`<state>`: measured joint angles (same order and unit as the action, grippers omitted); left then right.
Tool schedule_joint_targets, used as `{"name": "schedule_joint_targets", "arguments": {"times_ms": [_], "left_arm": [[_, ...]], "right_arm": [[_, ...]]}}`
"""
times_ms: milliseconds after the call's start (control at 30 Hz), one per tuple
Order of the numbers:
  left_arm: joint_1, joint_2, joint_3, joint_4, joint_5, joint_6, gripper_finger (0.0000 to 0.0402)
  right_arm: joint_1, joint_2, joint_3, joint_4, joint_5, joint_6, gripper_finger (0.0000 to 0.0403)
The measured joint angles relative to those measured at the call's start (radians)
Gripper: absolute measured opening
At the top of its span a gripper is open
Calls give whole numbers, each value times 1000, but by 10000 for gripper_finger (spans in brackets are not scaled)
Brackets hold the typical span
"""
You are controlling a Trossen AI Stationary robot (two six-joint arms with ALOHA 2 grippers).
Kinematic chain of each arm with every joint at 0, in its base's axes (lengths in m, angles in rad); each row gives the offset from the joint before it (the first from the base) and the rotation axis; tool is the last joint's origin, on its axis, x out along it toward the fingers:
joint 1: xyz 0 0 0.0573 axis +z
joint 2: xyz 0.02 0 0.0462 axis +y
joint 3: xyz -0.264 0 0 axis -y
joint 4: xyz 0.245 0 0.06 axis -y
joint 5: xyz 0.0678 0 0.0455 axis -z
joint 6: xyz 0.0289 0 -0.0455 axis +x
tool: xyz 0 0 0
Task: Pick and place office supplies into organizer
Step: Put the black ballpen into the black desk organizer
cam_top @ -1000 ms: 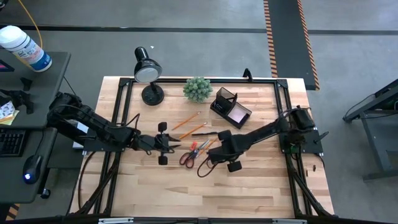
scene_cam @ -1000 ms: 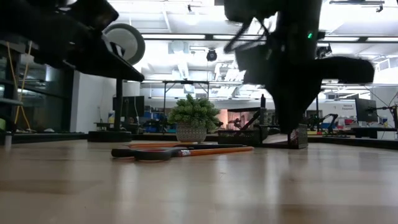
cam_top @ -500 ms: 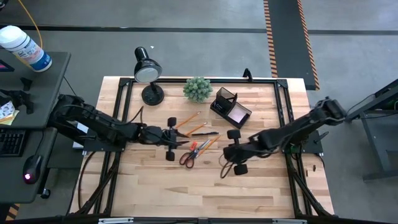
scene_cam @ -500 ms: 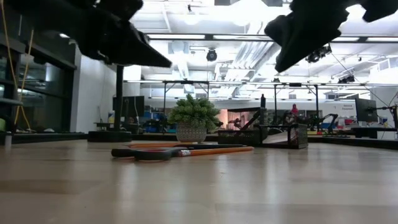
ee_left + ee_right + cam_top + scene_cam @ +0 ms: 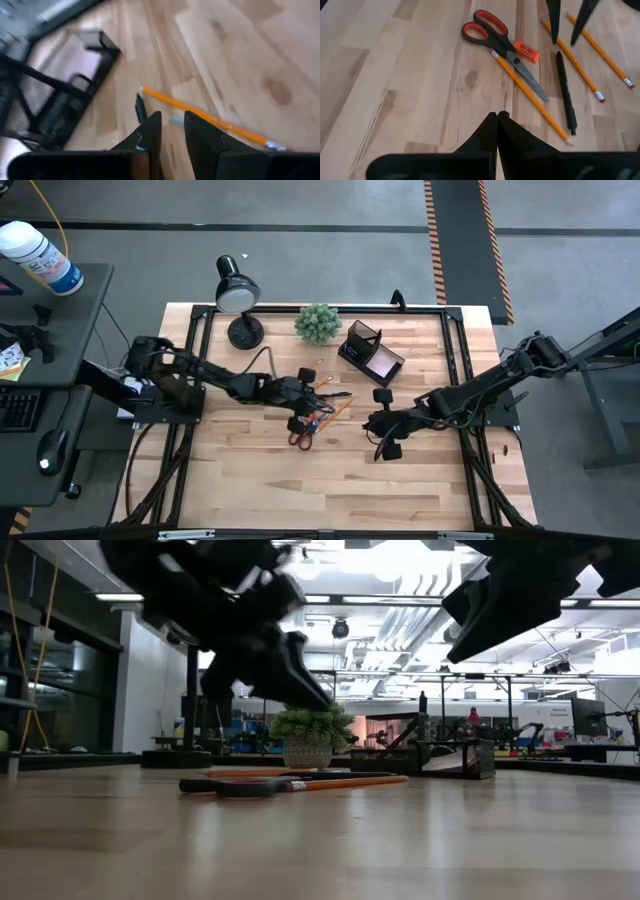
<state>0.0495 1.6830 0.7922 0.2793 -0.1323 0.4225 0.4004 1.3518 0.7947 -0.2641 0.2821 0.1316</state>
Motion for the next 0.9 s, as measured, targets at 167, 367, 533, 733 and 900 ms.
{"name": "schedule_joint_targets", "arguments": {"times_ms": [167,367,533,733,900], "left_arm": [[58,79,133,-180,20,-1,108],[111,140,285,-415,45,-44,140],[137,171,356,-528,147,-86,143],[143,205,389,-573,148,-97,128],[157,220,389,-579,147,-109,118]], "right_arm": [[0,0,-1,0,-6,-1,0],[0,1,-1,1,-8,-25,0],[0,1,-1,1,-8,-27,0],[0,1,-1,10,-8,-27,0],[1,1,-1,17,-14,-35,0]]}}
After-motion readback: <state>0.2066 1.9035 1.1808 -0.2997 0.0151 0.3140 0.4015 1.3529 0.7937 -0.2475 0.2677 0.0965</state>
